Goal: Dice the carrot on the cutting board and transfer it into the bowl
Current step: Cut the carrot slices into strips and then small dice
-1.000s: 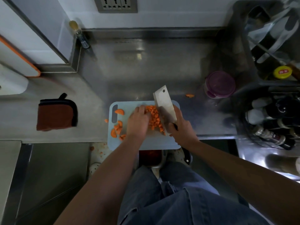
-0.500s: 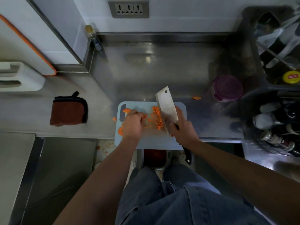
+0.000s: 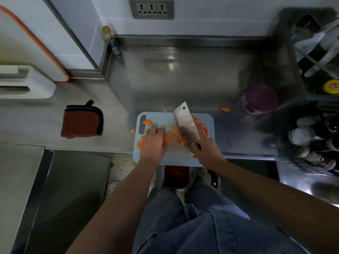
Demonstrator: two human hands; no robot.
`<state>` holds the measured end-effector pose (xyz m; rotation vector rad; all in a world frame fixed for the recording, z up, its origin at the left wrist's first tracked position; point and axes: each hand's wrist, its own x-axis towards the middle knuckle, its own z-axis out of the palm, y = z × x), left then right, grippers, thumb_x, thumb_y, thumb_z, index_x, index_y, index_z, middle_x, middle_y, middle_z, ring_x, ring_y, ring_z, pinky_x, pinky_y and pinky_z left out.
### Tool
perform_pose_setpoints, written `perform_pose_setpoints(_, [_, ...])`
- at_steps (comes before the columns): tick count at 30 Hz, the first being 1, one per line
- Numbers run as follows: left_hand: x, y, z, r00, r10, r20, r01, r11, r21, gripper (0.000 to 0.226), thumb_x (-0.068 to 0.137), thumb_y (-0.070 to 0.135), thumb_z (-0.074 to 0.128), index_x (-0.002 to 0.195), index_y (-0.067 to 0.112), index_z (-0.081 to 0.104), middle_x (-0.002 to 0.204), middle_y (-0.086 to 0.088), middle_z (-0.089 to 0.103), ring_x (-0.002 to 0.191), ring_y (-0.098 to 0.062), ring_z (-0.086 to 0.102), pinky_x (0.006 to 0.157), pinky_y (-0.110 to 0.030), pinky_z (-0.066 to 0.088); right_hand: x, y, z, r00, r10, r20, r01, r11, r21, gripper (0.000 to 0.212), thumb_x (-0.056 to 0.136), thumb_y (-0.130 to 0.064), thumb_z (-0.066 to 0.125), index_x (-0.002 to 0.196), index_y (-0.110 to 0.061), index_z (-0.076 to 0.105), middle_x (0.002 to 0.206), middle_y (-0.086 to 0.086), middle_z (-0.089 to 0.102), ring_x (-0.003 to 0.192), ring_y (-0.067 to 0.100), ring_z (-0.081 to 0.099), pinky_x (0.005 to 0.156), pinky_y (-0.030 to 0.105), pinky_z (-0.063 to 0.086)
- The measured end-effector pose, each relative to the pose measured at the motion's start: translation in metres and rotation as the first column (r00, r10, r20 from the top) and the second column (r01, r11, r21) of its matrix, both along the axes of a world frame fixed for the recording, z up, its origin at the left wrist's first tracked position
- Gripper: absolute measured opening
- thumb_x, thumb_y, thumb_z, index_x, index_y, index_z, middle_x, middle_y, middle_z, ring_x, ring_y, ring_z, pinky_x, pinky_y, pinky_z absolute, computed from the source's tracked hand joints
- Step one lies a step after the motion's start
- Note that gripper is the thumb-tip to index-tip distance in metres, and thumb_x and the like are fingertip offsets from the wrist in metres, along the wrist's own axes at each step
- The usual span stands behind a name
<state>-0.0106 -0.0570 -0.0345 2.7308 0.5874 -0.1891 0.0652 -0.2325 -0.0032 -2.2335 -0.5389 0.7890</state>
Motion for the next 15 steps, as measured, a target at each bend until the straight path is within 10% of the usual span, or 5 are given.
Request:
perform_pose_setpoints(8, [0.0011,-0.0044,-0.0044,1.0,0.016,0.001,-0.016,1.0,0.02,0.022,0.091,0.012,0.056,0.109,0.013,0.067,0.105,-0.008,0.059,0.099,-0.025,0.056,0.083,-0.033,0.044,-0.0087,-0.0004,0.0001,0.996,0.068,0.052,-0.067,0.998,-0.007,0.069,0.095,-0.005,0.042,0.152,-0.025,0.01,0.064,-0.008,0.05,0.049,0.004,0.05,0.043,0.013,0.039])
perform_pose_setpoints(15, [-0.0049,-0.0055,-0.0042,0.998,0.047,-0.036,-0.045,0.998,0.052,0.019,0.088,0.019,0.06,0.104,0.011,0.066,0.105,-0.009,0.059,0.102,-0.026,0.054,0.083,-0.035,0.044,-0.0083,0.0051,-0.0012,0.988,0.134,0.074,-0.132,0.991,-0.019,0.067,0.094,-0.009,0.041,0.151,-0.027,0.011,0.073,0.002,0.06,0.058,0.016,0.058,0.056,0.033,0.055])
